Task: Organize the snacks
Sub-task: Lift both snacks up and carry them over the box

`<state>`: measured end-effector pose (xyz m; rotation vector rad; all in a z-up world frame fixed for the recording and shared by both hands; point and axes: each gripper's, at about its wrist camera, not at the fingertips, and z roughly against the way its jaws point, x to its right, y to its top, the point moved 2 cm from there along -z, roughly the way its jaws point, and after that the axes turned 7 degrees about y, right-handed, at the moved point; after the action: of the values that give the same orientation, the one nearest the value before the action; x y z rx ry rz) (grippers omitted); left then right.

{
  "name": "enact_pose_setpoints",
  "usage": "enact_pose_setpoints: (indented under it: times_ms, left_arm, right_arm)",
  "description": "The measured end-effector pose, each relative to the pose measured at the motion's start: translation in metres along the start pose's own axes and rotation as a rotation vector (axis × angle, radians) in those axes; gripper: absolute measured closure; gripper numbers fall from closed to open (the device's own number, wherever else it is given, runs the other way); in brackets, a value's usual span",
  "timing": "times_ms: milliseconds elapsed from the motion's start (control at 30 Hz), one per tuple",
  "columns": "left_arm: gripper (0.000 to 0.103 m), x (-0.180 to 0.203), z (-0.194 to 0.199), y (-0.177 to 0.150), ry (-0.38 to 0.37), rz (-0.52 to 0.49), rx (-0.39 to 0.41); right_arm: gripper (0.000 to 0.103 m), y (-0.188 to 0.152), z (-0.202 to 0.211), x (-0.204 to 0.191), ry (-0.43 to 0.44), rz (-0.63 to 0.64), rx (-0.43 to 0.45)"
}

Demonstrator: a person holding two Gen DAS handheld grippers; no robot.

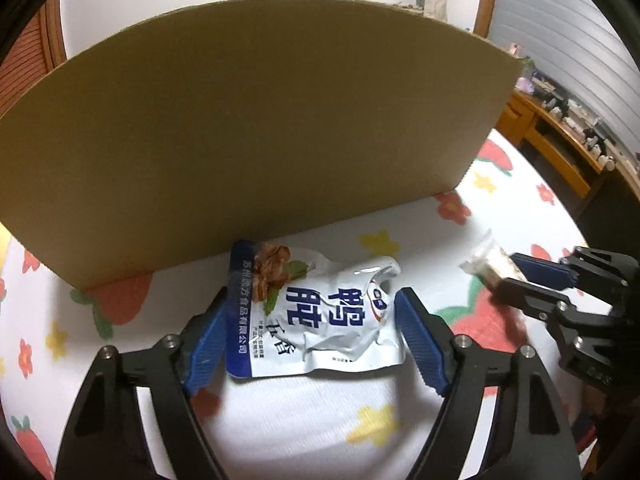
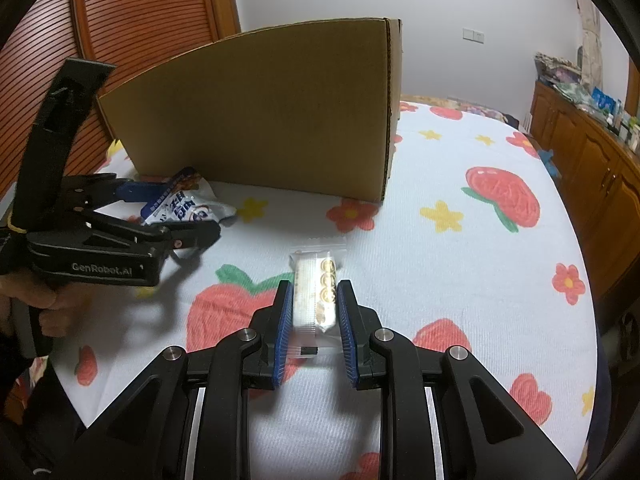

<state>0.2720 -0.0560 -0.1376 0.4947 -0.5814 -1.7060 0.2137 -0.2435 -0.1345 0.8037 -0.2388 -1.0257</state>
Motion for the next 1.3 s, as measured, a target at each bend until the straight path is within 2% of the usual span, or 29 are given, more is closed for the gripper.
enact_pose_setpoints:
  times_ms: [67,167,300,833,1000,1300]
  left_arm:
    - [0.029,-0.001,0.006,-0.002,0.015,-0.007,0.015]
    - [0.03,0.003,0.017,-0.01,-0.008,0.006,0.022]
    - [0.032,0.004,0.024,-0.018,0.008,-0.015,0.034]
    - [0.032,-0.025,0.079,-0.03,0.005,0.033,0.146]
    - [0.032,-0.029,0.092,-0.027,0.008,0.032,0.18]
    - [0.032,-0.041,0.116,-0.005,0.043,0.007,0.249]
  right_arm:
    - [0.082,0.0,0.0,-0.001,-0.001,0.0,-0.001]
    - [0.082,0.0,0.0,-0.001,-0.001,0.001,-0.002]
    - [0.082,0.0,0.0,0.0,-0.002,0.002,-0.001]
    - [0.083,-0.001,-0.001,-0.001,0.015,0.018,0.006]
    - [0.083,-0.003,0.005,-0.002,-0.001,0.02,0.035]
    - [0.083,-0.003,0.027,-0.005,-0.007,0.044,0.139]
